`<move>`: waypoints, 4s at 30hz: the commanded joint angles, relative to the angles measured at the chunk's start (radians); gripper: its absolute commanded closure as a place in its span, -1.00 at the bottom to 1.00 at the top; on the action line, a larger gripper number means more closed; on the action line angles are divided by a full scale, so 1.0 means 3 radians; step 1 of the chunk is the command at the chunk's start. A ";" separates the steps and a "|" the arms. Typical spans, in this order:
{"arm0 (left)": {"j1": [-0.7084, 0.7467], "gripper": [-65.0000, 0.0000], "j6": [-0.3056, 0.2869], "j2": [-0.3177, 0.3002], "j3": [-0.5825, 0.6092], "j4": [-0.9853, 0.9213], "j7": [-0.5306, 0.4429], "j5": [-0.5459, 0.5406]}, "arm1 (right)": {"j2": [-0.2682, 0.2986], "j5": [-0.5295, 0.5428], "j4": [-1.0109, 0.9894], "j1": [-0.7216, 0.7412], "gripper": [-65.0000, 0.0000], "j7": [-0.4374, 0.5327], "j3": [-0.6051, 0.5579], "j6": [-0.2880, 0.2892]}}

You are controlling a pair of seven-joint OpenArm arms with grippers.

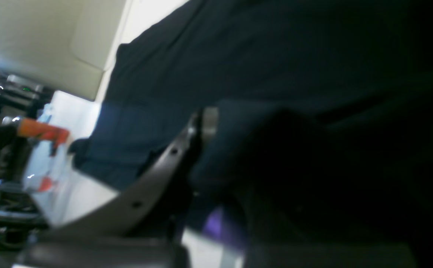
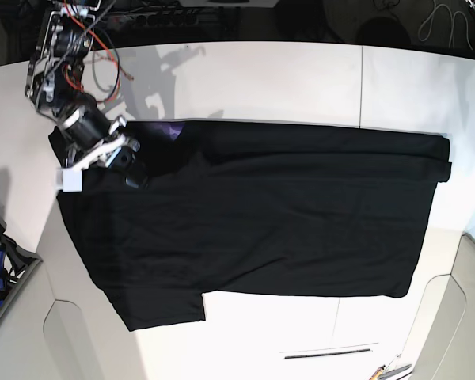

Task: Fold the T-shirt properly
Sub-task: 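Grasp the shirt's shoulder corners with both grippers and pull them taut, then move both grippers to the shirt's hem corners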

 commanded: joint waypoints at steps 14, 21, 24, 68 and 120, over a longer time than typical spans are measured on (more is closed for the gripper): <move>-0.0032 0.21 0.0000 -0.0069 -0.0024 0.0055 -0.0027 -0.0045 | 0.0010 -0.0693 0.0045 0.0702 0.05 0.0402 -0.0271 0.0018; -0.0032 0.21 -0.0045 -0.0058 -0.0024 0.0055 0.0013 -0.0188 | 0.0032 -0.0692 0.0055 0.0702 0.05 0.0357 -0.0195 0.0018; -0.0032 0.29 -0.0312 -0.0004 -0.0010 0.0056 0.0172 -0.0409 | 0.0043 -0.0635 0.0089 0.0702 0.05 0.0259 -0.0039 0.0019; 0.0654 1.00 0.0261 0.0443 0.1113 -0.0622 0.0186 0.0675 | 0.1109 -0.0498 -0.0397 -0.0175 1.00 -0.0426 0.0182 -0.0005; 0.1839 0.33 -0.0188 0.0444 -0.0198 0.1400 0.0308 -0.0375 | 0.1115 -0.0202 0.1127 -0.0642 0.48 -0.0585 0.1180 -0.0006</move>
